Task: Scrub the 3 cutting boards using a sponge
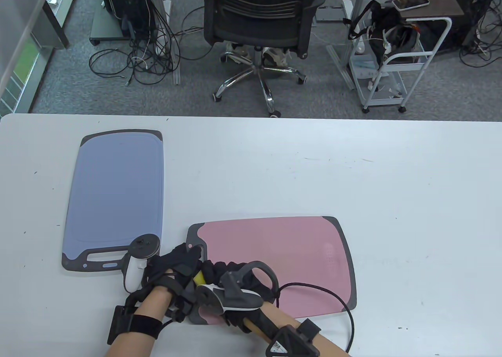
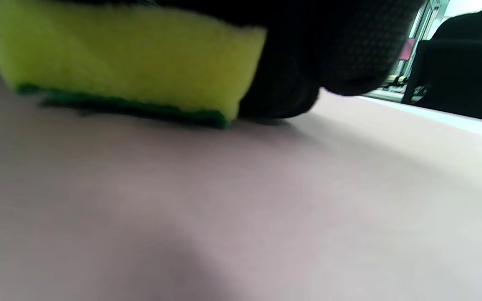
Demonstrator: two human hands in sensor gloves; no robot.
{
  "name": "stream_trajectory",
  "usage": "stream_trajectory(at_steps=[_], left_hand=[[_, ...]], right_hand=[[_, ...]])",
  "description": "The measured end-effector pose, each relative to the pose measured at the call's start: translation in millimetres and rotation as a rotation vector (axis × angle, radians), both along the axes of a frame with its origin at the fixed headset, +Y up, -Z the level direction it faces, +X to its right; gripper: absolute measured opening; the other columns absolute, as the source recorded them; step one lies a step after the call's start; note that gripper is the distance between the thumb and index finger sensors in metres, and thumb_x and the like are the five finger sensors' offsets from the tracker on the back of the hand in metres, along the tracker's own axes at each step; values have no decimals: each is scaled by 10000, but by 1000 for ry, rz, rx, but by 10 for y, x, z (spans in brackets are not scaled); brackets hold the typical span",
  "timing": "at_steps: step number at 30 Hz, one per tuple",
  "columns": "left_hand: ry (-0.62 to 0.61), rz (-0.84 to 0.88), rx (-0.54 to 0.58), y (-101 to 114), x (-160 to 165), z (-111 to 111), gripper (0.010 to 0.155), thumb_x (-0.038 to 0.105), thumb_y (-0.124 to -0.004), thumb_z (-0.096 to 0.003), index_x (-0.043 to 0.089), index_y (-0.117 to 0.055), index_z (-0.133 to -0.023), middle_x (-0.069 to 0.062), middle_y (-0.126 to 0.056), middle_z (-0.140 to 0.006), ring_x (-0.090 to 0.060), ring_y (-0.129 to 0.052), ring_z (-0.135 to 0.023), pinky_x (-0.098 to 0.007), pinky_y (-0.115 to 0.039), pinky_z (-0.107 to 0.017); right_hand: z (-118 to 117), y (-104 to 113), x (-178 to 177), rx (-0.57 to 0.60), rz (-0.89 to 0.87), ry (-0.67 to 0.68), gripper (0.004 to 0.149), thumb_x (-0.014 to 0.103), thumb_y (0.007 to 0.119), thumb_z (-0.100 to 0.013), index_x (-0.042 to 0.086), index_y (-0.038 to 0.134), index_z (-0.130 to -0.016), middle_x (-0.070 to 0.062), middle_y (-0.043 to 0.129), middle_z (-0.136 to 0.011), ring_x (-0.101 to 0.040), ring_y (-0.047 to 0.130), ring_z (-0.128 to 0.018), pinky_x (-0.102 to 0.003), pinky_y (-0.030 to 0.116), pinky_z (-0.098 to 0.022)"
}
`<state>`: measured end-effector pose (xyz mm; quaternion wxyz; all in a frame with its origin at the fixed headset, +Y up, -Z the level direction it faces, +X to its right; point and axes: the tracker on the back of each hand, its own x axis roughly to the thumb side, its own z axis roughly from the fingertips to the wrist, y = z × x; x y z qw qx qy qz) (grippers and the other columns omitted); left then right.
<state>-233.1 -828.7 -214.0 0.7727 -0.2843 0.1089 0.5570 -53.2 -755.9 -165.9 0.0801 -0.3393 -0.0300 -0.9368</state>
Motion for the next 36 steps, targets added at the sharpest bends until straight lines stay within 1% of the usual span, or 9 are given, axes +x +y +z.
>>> stream_trajectory(at_steps=[3,9,13,16,18,24,27,31,36], left_hand=[[0,2,-1,3,2,1,551,518,-687,-569,120,-658,-949,21,-942,-693,-27,-1081,-382,-275,-1014,-294],[-2,-14,2,4,2,-1,549,524,-685,-571,123,-661,-946,26,-943,-689,-19,-1081,-378,-268,-1015,-287],[-3,-18,3,1,0,-6,550,526,-686,-572,123,-662,-945,27,-944,-687,-18,-1082,-377,-267,-1015,-285],[-5,-19,3,3,1,-5,550,527,-685,-573,123,-661,-946,28,-944,-687,-18,-1081,-378,-266,-1015,-285],[-4,-22,4,2,0,-5,550,530,-684,-571,127,-662,-945,31,-944,-686,-15,-1082,-375,-263,-1016,-285],[-5,-18,2,1,1,-5,550,528,-687,-570,127,-659,-946,31,-943,-688,-17,-1082,-379,-265,-1016,-289],[-5,-15,1,1,2,-5,551,527,-689,-569,127,-660,-947,28,-943,-689,-19,-1082,-379,-268,-1016,-290],[-6,-10,0,3,4,-4,553,527,-690,-569,127,-658,-949,27,-943,-691,-21,-1082,-382,-270,-1015,-293],[-7,-8,-3,4,3,-6,555,529,-690,-570,125,-659,-949,26,-943,-691,-23,-1084,-383,-271,-1016,-292]], right_hand=[[-127,-18,365,43,-13,-87,681,544,690,-466,163,629,-1027,-93,818,-828,-223,912,-573,-426,807,-462],[-322,-124,2055,14,-16,-538,675,536,701,-471,155,642,-1024,-105,822,-822,-236,909,-572,-436,801,-461],[-311,-171,2729,36,0,-761,675,532,713,-473,137,658,-1018,-117,824,-813,-240,910,-561,-440,799,-452],[-336,-159,2544,26,6,-718,679,515,722,-475,101,666,-1010,-137,831,-805,-252,913,-554,-446,798,-450],[-346,-135,2157,4,5,-580,678,522,696,-483,100,652,-1012,-127,830,-806,-240,915,-555,-434,805,-449],[-54,-52,486,2,-44,-73,694,541,688,-476,121,621,-1025,-119,806,-814,-225,904,-566,-427,802,-464],[141,-50,-7,46,-73,100,689,541,694,-468,131,636,-1019,-112,811,-809,-225,905,-559,-432,800,-463],[94,-31,155,89,0,46,683,557,681,-464,169,628,-1023,-79,820,-818,-206,912,-565,-415,809,-463],[-144,-108,1453,47,5,-304,679,549,688,-464,168,632,-1023,-92,821,-816,-220,913,-560,-424,807,-456]])
